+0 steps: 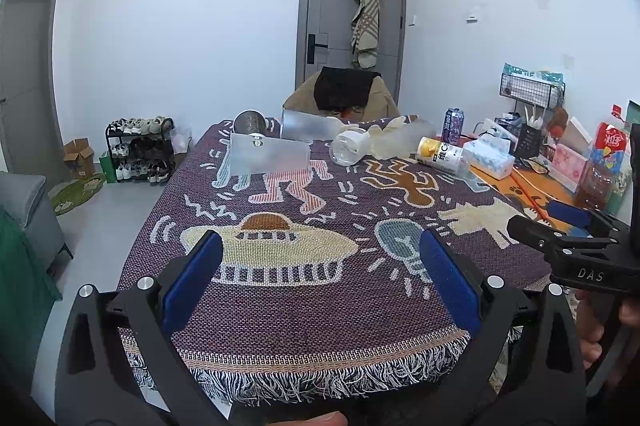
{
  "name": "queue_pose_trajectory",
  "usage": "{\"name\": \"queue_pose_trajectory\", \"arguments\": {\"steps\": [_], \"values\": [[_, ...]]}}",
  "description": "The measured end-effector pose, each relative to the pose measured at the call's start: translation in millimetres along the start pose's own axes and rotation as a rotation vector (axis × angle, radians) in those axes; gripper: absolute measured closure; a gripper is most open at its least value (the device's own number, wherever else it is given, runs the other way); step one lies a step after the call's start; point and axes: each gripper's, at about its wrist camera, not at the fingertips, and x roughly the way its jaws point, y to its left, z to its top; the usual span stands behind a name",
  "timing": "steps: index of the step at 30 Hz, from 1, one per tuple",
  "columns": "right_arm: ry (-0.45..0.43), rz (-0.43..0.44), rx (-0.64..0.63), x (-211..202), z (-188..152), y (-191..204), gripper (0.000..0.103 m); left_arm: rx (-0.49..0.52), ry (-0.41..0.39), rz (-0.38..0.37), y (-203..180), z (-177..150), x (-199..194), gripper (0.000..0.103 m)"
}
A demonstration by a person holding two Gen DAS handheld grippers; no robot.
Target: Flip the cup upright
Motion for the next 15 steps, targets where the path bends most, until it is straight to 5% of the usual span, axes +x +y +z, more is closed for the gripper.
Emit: {"name": "queue_pose_trajectory", "arguments": {"steps": [15], "values": [[0.011,0.005,0.029,17.4,2.5,-13.1,0.008,0.018,0.031,-0.072,-5.8,12.7,21.7,0.005]]}}
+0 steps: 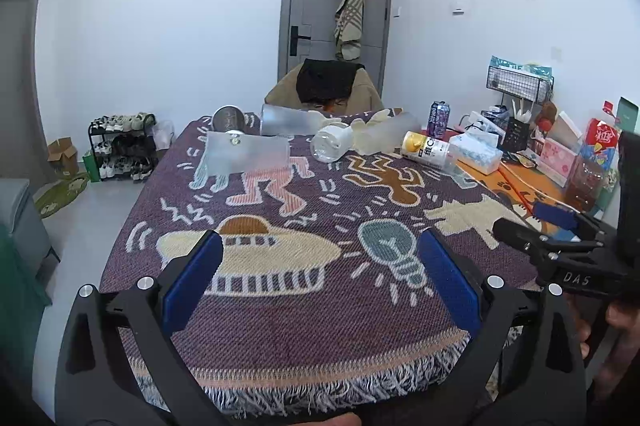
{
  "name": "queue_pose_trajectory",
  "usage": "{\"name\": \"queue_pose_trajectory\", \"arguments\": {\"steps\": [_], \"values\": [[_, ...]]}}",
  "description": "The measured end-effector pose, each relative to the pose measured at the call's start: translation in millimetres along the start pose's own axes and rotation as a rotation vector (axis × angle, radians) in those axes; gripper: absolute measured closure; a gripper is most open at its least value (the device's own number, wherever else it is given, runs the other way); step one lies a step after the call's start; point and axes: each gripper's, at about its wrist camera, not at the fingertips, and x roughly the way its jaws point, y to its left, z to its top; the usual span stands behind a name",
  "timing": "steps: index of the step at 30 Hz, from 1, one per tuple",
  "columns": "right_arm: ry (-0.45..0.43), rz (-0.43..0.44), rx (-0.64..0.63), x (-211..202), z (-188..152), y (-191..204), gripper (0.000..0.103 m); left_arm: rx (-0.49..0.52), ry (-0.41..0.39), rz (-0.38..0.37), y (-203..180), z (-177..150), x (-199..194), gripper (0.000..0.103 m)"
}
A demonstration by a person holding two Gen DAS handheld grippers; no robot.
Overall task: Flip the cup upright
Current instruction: 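Move the left tool toward the clear cup with white band lying sideways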
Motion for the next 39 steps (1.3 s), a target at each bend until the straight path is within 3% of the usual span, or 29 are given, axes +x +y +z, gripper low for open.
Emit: {"name": "queue_pose_trajectory", "arguments": {"steps": [18,34,39], "values": [[0.007,-0.025,0.109,40.6,19.4,-47.1,0.008,0.136,0.064,-0.107,-24.7,54.9,76.9,0.005],[0.011,-0.031,0.260,73.5,36.3,-108.5,0.008,0.268,0.124,-0.136,-60.1,96.6,152.5,0.006],[0.016,-0.024,0.281,83.1,39.6,-119.0,0.008,0.292,0.165,-0.136,-67.8,107.1,184.4,0.010]]}}
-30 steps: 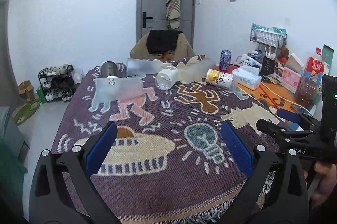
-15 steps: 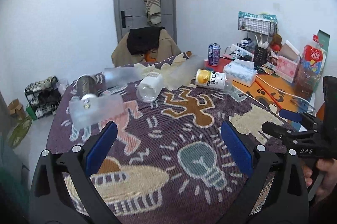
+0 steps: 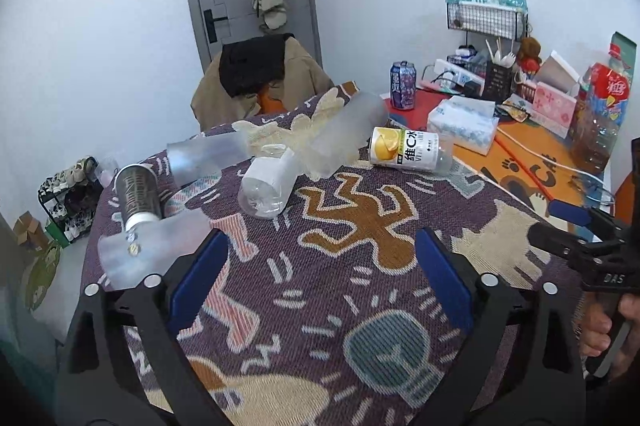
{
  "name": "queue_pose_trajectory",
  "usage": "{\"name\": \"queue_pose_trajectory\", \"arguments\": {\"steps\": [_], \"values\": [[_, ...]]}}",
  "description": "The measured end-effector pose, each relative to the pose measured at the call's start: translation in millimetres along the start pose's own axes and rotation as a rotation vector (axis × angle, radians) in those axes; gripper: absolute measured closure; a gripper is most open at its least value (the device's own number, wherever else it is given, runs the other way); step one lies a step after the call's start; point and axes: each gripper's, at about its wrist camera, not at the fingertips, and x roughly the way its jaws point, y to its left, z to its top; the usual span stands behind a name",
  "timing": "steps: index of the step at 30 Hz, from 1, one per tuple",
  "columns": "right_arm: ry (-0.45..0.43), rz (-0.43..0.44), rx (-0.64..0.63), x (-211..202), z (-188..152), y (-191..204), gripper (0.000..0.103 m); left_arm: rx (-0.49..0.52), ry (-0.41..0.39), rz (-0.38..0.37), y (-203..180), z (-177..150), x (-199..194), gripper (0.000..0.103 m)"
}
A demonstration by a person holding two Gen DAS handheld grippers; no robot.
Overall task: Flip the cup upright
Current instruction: 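Move the left tool toward the clear cup with white band lying sideways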
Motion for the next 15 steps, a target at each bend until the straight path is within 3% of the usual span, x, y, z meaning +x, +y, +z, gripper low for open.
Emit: {"name": "queue_pose_trajectory", "arguments": {"steps": [6,15], "values": [[0.011,-0.004,0.036,15.5,7.6,-14.3,0.008,0.021,0.071,-0.005,7.0,17.2,45.4,0.016],[0.040,-0.003,0.086,44.5,14.5,-28.6,0.008,0.057,0.184,0.049,24.0,36.2,120.7,0.016]]}}
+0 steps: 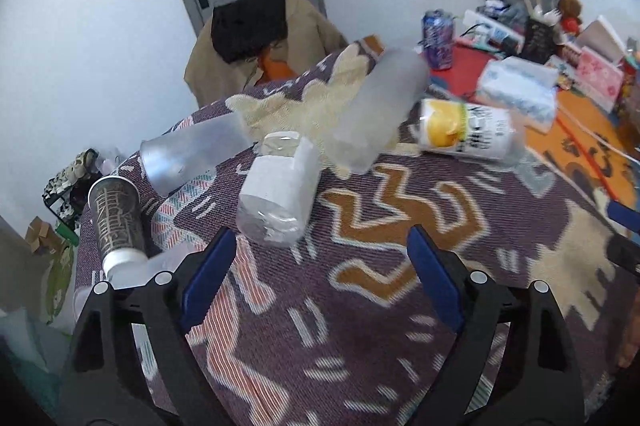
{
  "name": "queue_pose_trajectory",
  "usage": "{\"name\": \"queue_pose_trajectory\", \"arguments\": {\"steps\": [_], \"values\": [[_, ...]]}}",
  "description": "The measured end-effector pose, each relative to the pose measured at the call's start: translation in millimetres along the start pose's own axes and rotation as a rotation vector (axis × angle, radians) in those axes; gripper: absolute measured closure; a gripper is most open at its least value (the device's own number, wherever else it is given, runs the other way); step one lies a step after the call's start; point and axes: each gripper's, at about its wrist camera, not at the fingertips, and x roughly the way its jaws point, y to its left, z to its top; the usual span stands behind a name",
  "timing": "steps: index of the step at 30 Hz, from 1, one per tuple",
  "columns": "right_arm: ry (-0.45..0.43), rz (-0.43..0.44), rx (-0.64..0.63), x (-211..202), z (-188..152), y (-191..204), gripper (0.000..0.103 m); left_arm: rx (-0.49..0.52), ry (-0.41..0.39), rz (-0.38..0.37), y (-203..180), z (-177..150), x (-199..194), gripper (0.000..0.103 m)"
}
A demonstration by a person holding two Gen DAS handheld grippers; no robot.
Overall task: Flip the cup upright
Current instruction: 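Move the left tool toward the clear cup with white band lying sideways, then close the left gripper around the clear cup's body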
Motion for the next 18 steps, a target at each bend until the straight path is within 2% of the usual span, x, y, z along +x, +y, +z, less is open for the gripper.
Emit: {"name": "queue_pose_trajectory", "arguments": {"steps": [9,18], "values": [[0.038,-0.019,0.021,20.3,5.7,-7.8,0.008,0.001,0.089,0.037,19.8,16.2,61.4,0.016],[0.050,-0.079,0.067,36.7,14.3,-14.0,0.008,0.007,0.124,0.041,25.3,22.9,100.2,0.016]]}}
